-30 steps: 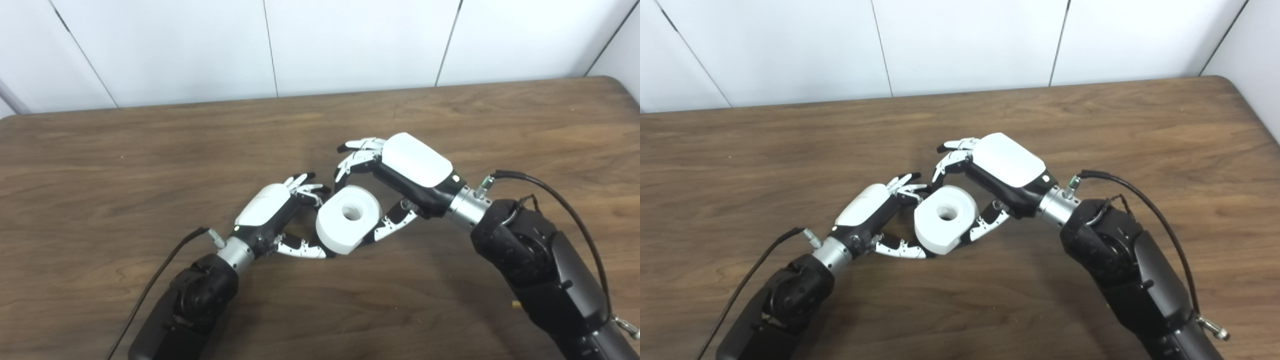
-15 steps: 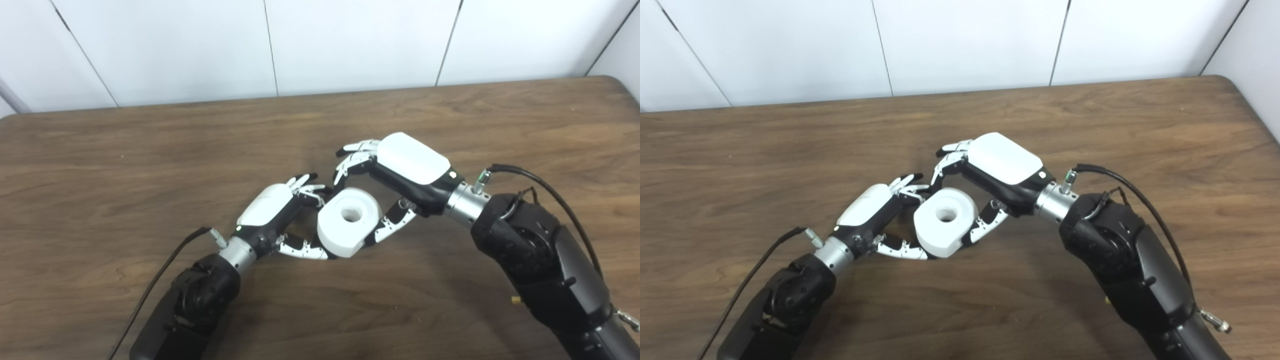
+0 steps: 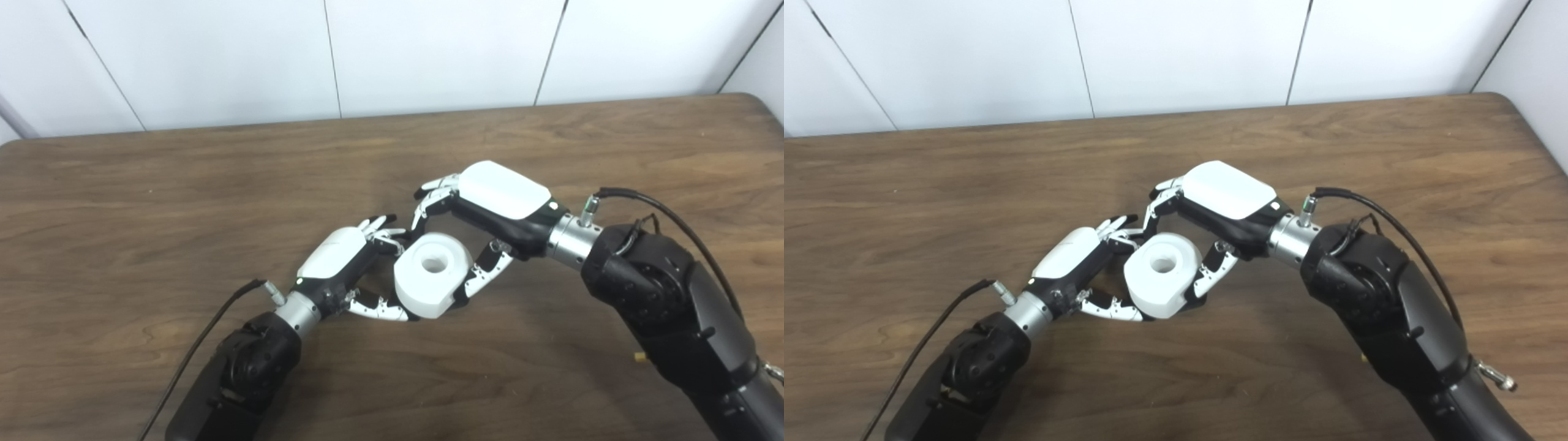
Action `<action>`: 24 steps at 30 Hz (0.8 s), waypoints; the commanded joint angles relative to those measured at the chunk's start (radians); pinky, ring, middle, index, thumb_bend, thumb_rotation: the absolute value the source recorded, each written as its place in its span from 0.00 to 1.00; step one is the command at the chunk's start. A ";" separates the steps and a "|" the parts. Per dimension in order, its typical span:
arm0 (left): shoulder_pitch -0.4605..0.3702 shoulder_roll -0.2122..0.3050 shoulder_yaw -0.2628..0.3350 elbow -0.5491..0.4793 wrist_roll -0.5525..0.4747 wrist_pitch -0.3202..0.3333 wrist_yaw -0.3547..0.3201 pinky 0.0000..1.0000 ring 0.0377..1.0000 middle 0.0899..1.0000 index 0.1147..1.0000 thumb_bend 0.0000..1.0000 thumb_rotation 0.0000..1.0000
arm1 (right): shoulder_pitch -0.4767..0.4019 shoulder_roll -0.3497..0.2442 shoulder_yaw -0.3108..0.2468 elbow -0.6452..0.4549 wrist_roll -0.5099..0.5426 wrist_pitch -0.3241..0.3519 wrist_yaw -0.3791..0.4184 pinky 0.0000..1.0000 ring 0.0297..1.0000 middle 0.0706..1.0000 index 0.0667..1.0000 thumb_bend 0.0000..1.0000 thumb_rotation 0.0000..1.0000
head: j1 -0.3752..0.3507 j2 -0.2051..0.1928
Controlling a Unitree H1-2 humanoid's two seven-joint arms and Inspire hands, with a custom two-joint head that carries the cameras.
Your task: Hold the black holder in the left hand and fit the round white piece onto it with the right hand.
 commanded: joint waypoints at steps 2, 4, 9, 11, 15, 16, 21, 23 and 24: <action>-0.004 -0.005 -0.006 -0.006 0.004 -0.003 -0.009 1.00 1.00 0.85 0.41 0.52 0.05 | -0.003 -0.023 0.022 -0.040 -0.039 0.015 0.057 0.79 0.83 0.70 0.44 0.53 0.14 | 0.000 0.001; -0.004 -0.001 -0.003 -0.004 0.000 -0.008 -0.007 1.00 1.00 0.85 0.41 0.52 0.05 | -0.003 -0.028 0.028 -0.068 -0.064 0.054 0.099 0.80 0.85 0.74 0.45 0.52 0.15 | 0.000 0.000; 0.000 0.008 0.007 -0.005 -0.009 -0.008 -0.010 1.00 1.00 0.85 0.41 0.52 0.05 | -0.011 -0.039 0.037 -0.131 -0.112 0.162 0.230 0.86 0.96 0.89 0.75 0.99 0.34 | 0.003 -0.004; 0.001 0.012 0.010 -0.005 -0.013 -0.010 -0.013 1.00 1.00 0.85 0.41 0.52 0.05 | -0.014 -0.039 0.035 -0.143 -0.109 0.193 0.256 0.88 0.99 0.93 0.81 1.00 0.34 | 0.004 -0.005; 0.002 0.021 0.015 -0.010 -0.019 -0.014 -0.018 1.00 1.00 0.85 0.41 0.52 0.05 | -0.011 -0.038 0.022 -0.159 -0.092 0.243 0.287 0.93 1.00 0.99 0.91 1.00 0.30 | 0.006 -0.003; 0.001 0.023 0.015 -0.012 -0.017 -0.011 -0.021 1.00 1.00 0.85 0.41 0.52 0.05 | -0.011 -0.042 0.022 -0.161 -0.092 0.248 0.295 0.93 1.00 1.00 0.93 1.00 0.29 | 0.007 -0.003; 0.002 0.032 0.024 -0.028 -0.018 -0.002 -0.037 1.00 1.00 0.85 0.41 0.52 0.05 | -0.007 -0.050 0.020 -0.165 -0.092 0.268 0.317 0.92 1.00 1.00 0.98 1.00 0.22 | 0.010 -0.002; 0.002 0.034 0.028 -0.025 -0.021 -0.008 -0.039 1.00 1.00 0.85 0.41 0.52 0.05 | -0.005 -0.050 0.018 -0.162 -0.086 0.271 0.313 0.92 1.00 1.00 0.98 1.00 0.21 | 0.009 -0.002; 0.002 0.035 0.030 -0.025 -0.021 -0.009 -0.040 1.00 1.00 0.85 0.41 0.52 0.05 | -0.005 -0.048 0.016 -0.159 -0.082 0.272 0.311 0.92 1.00 1.00 0.98 1.00 0.20 | 0.009 -0.002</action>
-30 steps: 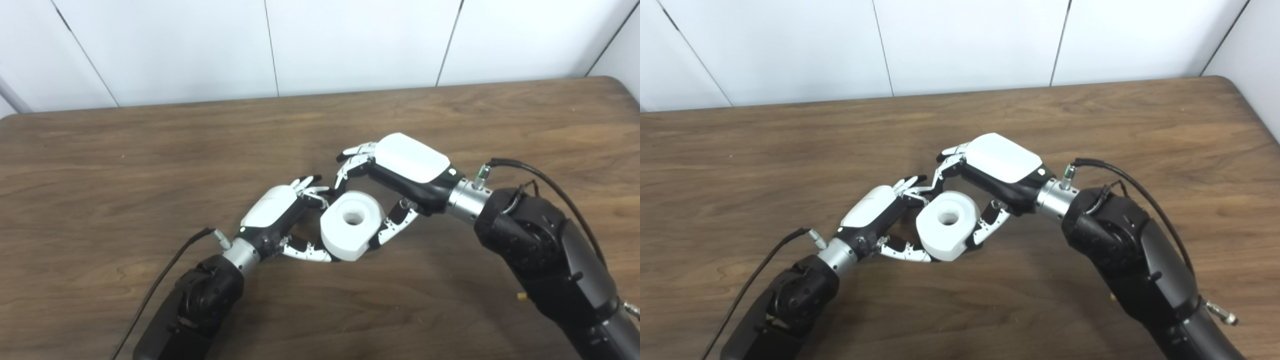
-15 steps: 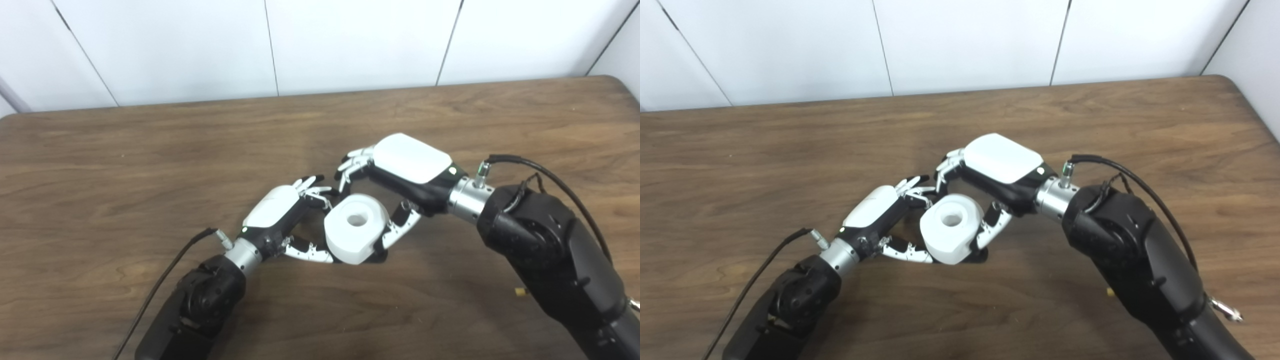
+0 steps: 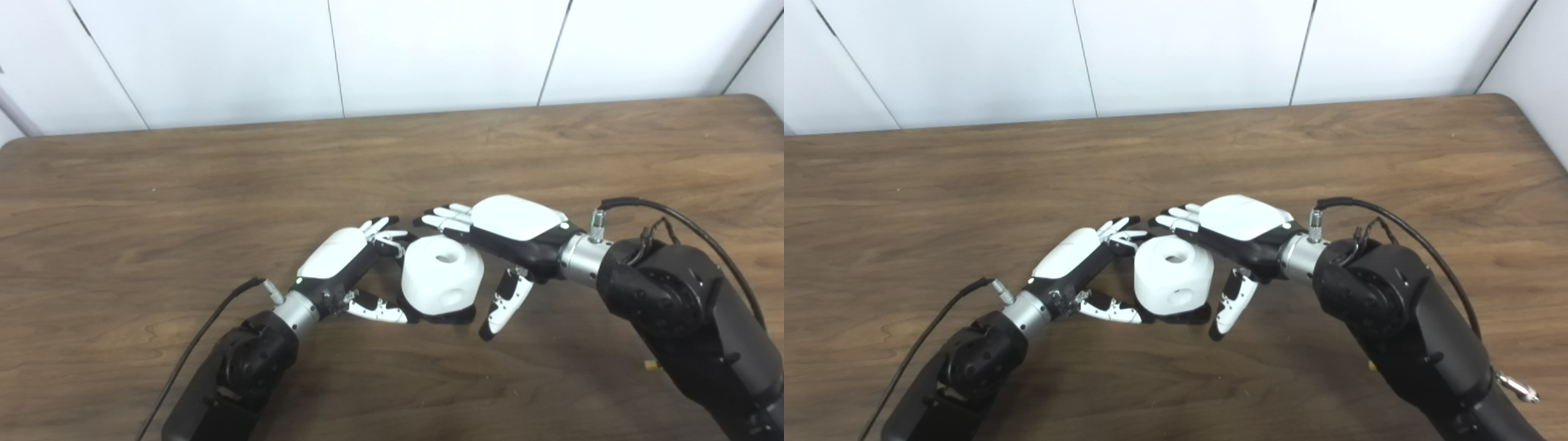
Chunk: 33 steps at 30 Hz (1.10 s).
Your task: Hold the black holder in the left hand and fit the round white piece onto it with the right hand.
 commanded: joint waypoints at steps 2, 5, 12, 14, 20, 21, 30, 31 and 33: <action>-0.003 0.018 0.011 -0.017 -0.010 -0.002 -0.010 1.00 1.00 0.85 0.41 0.52 0.05 | -0.011 -0.010 -0.015 -0.018 0.014 0.003 -0.003 0.93 1.00 1.00 0.98 1.00 0.20 | 0.001 0.003; -0.002 0.019 0.013 -0.014 -0.013 -0.006 -0.012 1.00 1.00 0.85 0.41 0.52 0.05 | -0.011 -0.002 -0.020 -0.015 0.019 0.003 -0.016 0.92 1.00 1.00 0.96 1.00 0.21 | -0.003 0.001; -0.001 0.021 0.019 -0.002 -0.018 -0.016 -0.013 1.00 1.00 0.84 0.41 0.52 0.05 | -0.009 0.019 -0.039 -0.015 0.027 0.002 -0.044 0.89 1.00 1.00 0.93 1.00 0.24 | -0.012 0.001; -0.002 0.022 0.021 -0.001 -0.019 -0.018 -0.015 1.00 1.00 0.84 0.41 0.52 0.05 | -0.009 0.025 -0.043 -0.017 0.030 -0.003 -0.053 0.88 1.00 1.00 0.92 1.00 0.23 | -0.015 0.000; -0.007 0.021 0.023 0.010 -0.021 -0.024 -0.018 1.00 1.00 0.84 0.41 0.52 0.05 | -0.018 0.046 -0.037 -0.046 0.027 -0.019 -0.066 0.90 1.00 1.00 0.89 0.98 0.29 | -0.029 -0.003; -0.009 0.019 0.022 0.014 -0.020 -0.025 -0.016 1.00 1.00 0.84 0.41 0.52 0.05 | -0.018 0.047 -0.037 -0.051 0.028 -0.026 -0.070 0.89 1.00 1.00 0.89 0.97 0.30 | -0.027 -0.005; -0.020 0.008 0.015 0.040 -0.005 -0.029 -0.009 1.00 1.00 0.84 0.41 0.52 0.05 | -0.019 0.061 -0.053 -0.123 -0.021 -0.030 -0.084 0.86 1.00 1.00 0.88 0.93 0.33 | -0.032 -0.020; -0.021 0.008 0.015 0.043 -0.005 -0.030 -0.007 1.00 1.00 0.84 0.41 0.52 0.05 | -0.018 0.064 -0.056 -0.129 -0.026 -0.028 -0.085 0.87 1.00 1.00 0.89 0.92 0.32 | -0.031 -0.026; -0.021 0.008 0.017 0.048 -0.007 -0.034 -0.004 1.00 1.00 0.84 0.41 0.52 0.05 | -0.020 0.071 -0.063 -0.135 -0.034 -0.029 -0.085 0.89 1.00 1.00 0.88 0.92 0.31 | -0.029 -0.028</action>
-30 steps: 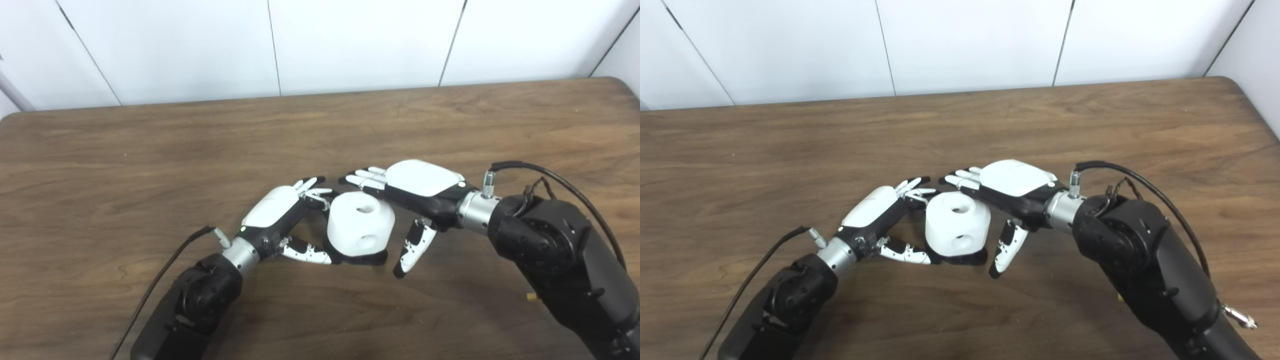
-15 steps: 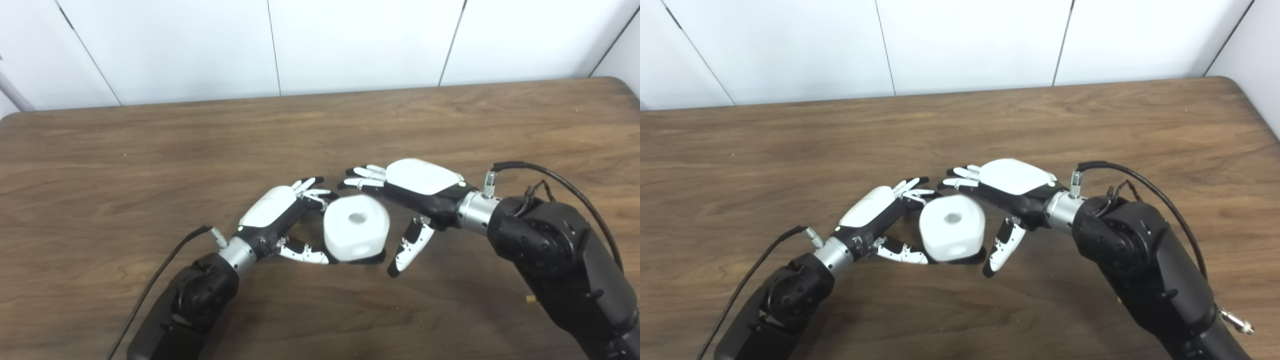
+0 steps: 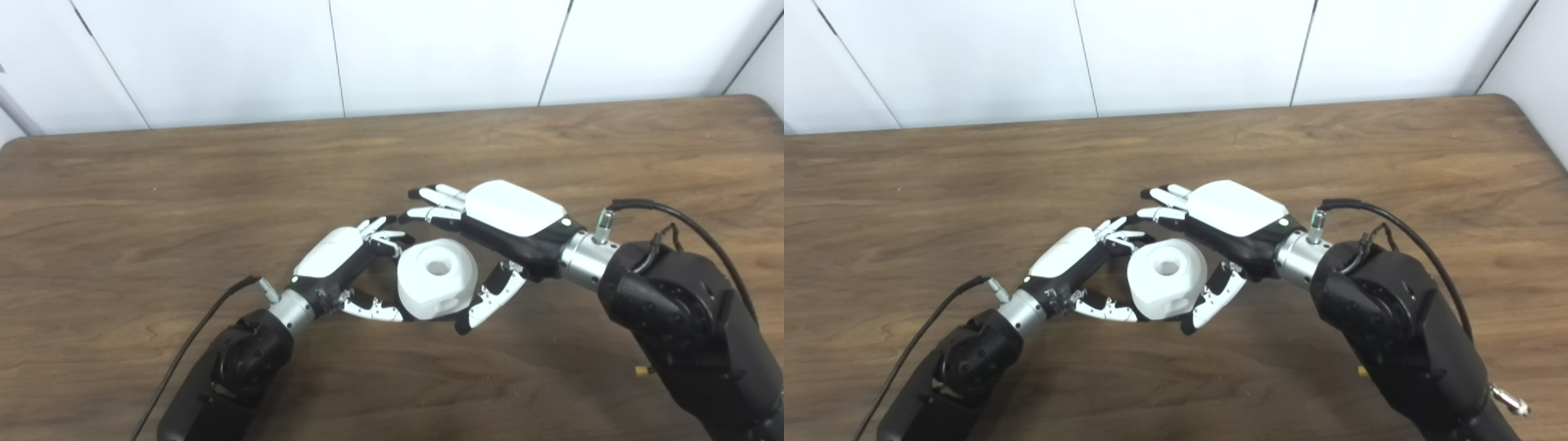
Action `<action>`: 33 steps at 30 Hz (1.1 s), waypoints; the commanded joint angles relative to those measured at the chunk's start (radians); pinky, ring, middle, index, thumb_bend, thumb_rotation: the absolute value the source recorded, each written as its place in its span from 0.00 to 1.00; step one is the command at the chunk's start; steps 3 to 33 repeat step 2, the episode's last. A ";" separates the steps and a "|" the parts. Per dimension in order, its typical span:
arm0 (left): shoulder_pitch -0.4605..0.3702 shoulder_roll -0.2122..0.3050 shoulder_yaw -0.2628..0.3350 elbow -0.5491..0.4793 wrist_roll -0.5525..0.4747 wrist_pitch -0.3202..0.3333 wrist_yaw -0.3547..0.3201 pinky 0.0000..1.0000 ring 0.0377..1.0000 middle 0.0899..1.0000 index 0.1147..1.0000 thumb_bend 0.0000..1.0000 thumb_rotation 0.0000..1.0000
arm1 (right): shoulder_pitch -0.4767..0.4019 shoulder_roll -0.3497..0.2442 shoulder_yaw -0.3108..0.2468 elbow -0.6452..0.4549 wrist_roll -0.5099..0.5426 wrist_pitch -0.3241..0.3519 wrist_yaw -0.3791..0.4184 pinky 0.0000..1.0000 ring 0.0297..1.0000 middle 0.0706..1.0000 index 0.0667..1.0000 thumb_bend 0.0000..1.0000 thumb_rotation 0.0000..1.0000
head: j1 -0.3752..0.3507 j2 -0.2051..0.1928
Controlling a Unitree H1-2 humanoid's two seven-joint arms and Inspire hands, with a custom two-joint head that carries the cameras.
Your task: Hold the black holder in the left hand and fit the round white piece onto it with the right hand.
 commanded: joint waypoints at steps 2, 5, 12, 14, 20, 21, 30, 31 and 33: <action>-0.017 0.006 0.005 0.027 -0.005 -0.008 0.003 1.00 1.00 0.84 0.41 0.52 0.05 | -0.035 0.006 -0.024 -0.037 -0.014 -0.017 -0.031 0.89 1.00 1.00 0.89 0.93 0.30 | -0.006 -0.003; -0.017 0.006 0.005 0.027 -0.005 -0.008 0.003 1.00 1.00 0.84 0.41 0.52 0.05 | -0.035 0.006 -0.024 -0.037 -0.014 -0.017 -0.031 0.89 1.00 1.00 0.89 0.93 0.30 | -0.006 -0.003; -0.017 0.006 0.005 0.027 -0.005 -0.008 0.003 1.00 1.00 0.84 0.41 0.52 0.05 | -0.035 0.006 -0.024 -0.037 -0.014 -0.017 -0.031 0.89 1.00 1.00 0.89 0.93 0.30 | -0.006 -0.003; -0.017 0.006 0.005 0.027 -0.005 -0.008 0.003 1.00 1.00 0.84 0.41 0.52 0.05 | -0.035 0.006 -0.024 -0.037 -0.014 -0.017 -0.031 0.89 1.00 1.00 0.89 0.93 0.30 | -0.006 -0.003; -0.017 0.006 0.005 0.027 -0.005 -0.008 0.003 1.00 1.00 0.84 0.41 0.52 0.05 | -0.035 0.006 -0.024 -0.037 -0.014 -0.017 -0.031 0.89 1.00 1.00 0.89 0.93 0.30 | -0.006 -0.003; -0.017 0.006 0.005 0.027 -0.005 -0.008 0.003 1.00 1.00 0.84 0.41 0.52 0.05 | -0.035 0.006 -0.024 -0.037 -0.014 -0.017 -0.031 0.89 1.00 1.00 0.89 0.93 0.30 | -0.006 -0.003; -0.017 0.006 0.005 0.027 -0.005 -0.008 0.003 1.00 1.00 0.84 0.41 0.52 0.05 | -0.035 0.006 -0.024 -0.037 -0.014 -0.017 -0.031 0.89 1.00 1.00 0.89 0.93 0.30 | -0.006 -0.003; -0.017 0.006 0.005 0.027 -0.005 -0.008 0.003 1.00 1.00 0.84 0.41 0.52 0.05 | -0.035 0.006 -0.024 -0.037 -0.014 -0.017 -0.031 0.89 1.00 1.00 0.89 0.93 0.30 | -0.006 -0.003; -0.017 0.006 0.005 0.027 -0.005 -0.008 0.003 1.00 1.00 0.84 0.41 0.52 0.05 | -0.035 0.006 -0.024 -0.037 -0.014 -0.017 -0.031 0.89 1.00 1.00 0.89 0.93 0.30 | -0.006 -0.003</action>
